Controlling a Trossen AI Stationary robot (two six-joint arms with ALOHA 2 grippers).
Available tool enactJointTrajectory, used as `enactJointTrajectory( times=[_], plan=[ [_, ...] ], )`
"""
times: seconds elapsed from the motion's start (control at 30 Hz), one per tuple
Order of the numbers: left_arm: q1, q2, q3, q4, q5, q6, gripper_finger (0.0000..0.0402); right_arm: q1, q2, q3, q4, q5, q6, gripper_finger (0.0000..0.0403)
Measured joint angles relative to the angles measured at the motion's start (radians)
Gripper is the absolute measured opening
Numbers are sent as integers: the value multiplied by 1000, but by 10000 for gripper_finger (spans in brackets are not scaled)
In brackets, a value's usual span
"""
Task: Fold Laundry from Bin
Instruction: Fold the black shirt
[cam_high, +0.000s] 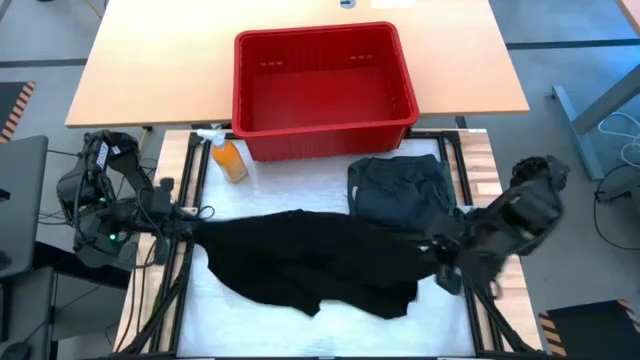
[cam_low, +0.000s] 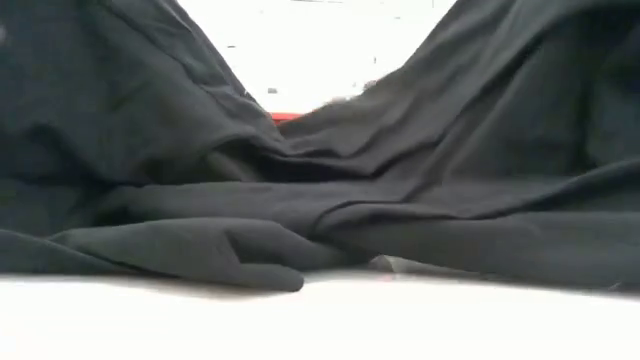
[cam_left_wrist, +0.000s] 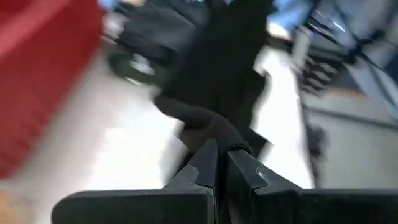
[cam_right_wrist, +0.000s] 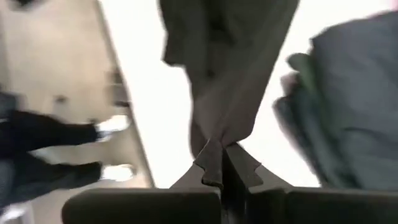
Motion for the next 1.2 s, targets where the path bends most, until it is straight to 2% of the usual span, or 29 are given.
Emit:
enactJointTrajectory(
  times=[0.1, 0.2, 0.37, 0.43, 0.5, 0.57, 0.63, 0.73, 0.8, 0.87, 0.9, 1.03, 1.1, 1.2],
  plan=[
    [-21, 0, -1, 131, 129, 98, 0, 65, 0, 66, 88, 0, -31, 17],
    [-42, 2, -1, 372, 210, 276, 0, 139, 0, 112, 213, 34, -96, 17],
    [-77, 28, -1, 903, 318, 805, 0, 252, 0, 147, 426, 211, -344, 17],
    [-92, 40, -1, 1062, 361, 994, 0, 287, 0, 149, 490, 279, -444, 17],
    [-103, 42, -1, 1148, 377, 1103, 0, 308, 0, 149, 508, 321, -503, 17],
    [-108, 40, -1, 1163, 380, 1141, 0, 317, 0, 149, 494, 340, -513, 17],
    [-108, 36, -1, 1148, 364, 1139, 0, 318, 0, 149, 456, 363, -494, 17],
    [-108, 18, -1, 1064, 264, 1070, 0, 297, -1, 149, 294, 420, -368, 17],
    [-108, -2, 0, 933, 150, 939, 0, 263, -1, 139, 133, 445, -221, 17],
    [-108, -19, 0, 742, 49, 745, 0, 217, 9, 120, -17, 443, -56, 17],
    [-107, -23, 0, 636, 12, 637, 0, 190, 13, 94, -21, 441, -16, 17],
    [-108, -25, -1, 313, -71, 292, 0, 99, 12, -27, 43, 435, -76, 17],
    [-108, -27, -1, 259, -117, 238, 0, 54, 12, -56, 26, 441, -66, 17],
    [-107, -41, -1, 295, -183, 299, 0, -6, 8, -70, 37, 433, -79, 17]
  ],
)
